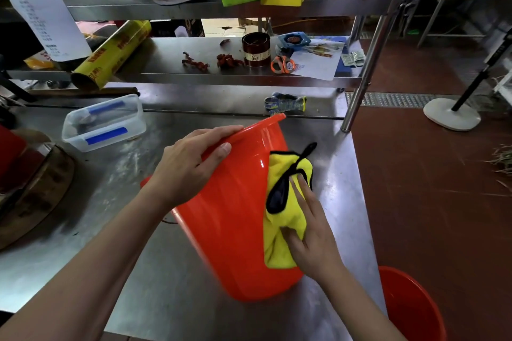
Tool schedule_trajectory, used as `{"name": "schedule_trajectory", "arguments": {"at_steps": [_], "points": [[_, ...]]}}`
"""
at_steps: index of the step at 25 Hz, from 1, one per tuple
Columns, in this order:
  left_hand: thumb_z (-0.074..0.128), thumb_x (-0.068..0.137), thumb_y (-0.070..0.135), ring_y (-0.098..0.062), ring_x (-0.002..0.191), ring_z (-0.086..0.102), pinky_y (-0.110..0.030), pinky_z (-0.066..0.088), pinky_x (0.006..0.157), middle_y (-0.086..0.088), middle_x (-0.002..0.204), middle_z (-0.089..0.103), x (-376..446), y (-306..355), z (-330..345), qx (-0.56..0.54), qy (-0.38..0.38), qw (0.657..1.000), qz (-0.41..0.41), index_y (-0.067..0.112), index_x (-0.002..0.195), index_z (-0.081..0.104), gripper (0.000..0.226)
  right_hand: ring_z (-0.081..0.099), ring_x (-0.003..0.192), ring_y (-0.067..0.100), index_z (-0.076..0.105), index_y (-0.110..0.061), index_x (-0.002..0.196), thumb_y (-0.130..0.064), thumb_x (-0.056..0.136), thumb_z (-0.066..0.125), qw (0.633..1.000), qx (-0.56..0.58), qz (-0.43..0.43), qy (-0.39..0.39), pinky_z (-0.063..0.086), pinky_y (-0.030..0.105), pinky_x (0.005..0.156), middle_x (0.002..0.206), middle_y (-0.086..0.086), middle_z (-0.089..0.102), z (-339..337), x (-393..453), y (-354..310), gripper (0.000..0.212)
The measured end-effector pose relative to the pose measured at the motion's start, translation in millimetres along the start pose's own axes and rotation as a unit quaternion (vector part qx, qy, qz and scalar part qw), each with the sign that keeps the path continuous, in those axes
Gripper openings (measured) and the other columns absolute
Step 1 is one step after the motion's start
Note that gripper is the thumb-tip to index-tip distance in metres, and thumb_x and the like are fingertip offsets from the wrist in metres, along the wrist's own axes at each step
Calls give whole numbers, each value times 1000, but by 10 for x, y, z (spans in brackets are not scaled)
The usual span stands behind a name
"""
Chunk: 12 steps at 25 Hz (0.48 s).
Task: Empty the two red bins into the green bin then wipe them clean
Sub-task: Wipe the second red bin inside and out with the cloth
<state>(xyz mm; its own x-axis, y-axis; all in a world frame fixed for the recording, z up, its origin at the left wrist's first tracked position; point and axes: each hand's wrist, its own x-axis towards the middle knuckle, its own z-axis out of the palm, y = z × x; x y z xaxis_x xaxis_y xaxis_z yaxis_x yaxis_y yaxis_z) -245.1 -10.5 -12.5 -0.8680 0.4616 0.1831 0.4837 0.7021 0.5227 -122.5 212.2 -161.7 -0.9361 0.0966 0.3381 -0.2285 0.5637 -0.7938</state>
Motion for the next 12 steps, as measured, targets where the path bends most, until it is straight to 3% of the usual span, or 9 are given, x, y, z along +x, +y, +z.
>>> {"name": "schedule_trajectory", "arguments": {"at_steps": [3, 8, 12], "points": [[34, 99, 55, 0, 122, 50, -53, 46, 99, 26, 133, 53, -11, 45, 15, 3, 1, 1000, 11, 62, 142, 39, 43, 17, 154, 14, 20, -35, 158, -30, 86, 55, 999, 0, -23, 26, 27, 37, 121, 167, -3, 19, 10, 434, -170, 80], [35, 99, 54, 5, 117, 45, -49, 47, 95, 32, 122, 50, -50, 42, 0, 2, -4, 1000, 13, 61, 141, 40, 43, 23, 152, 12, 27, -29, 157, -29, 83, 52, 997, 7, -12, 80, 35, 47, 117, 165, -2, 27, 84, 677, -311, 78], [42, 92, 43, -7, 116, 50, -45, 45, 95, 18, 119, 60, -7, 144, -80, 28, -10, 999, 44, 40, 125, 59, 37, 22, 153, 16, 24, -31, 158, -28, 81, 54, 995, -5, -36, 92, 35, 51, 116, 165, -1, 25, 120, 485, -345, 83]]}}
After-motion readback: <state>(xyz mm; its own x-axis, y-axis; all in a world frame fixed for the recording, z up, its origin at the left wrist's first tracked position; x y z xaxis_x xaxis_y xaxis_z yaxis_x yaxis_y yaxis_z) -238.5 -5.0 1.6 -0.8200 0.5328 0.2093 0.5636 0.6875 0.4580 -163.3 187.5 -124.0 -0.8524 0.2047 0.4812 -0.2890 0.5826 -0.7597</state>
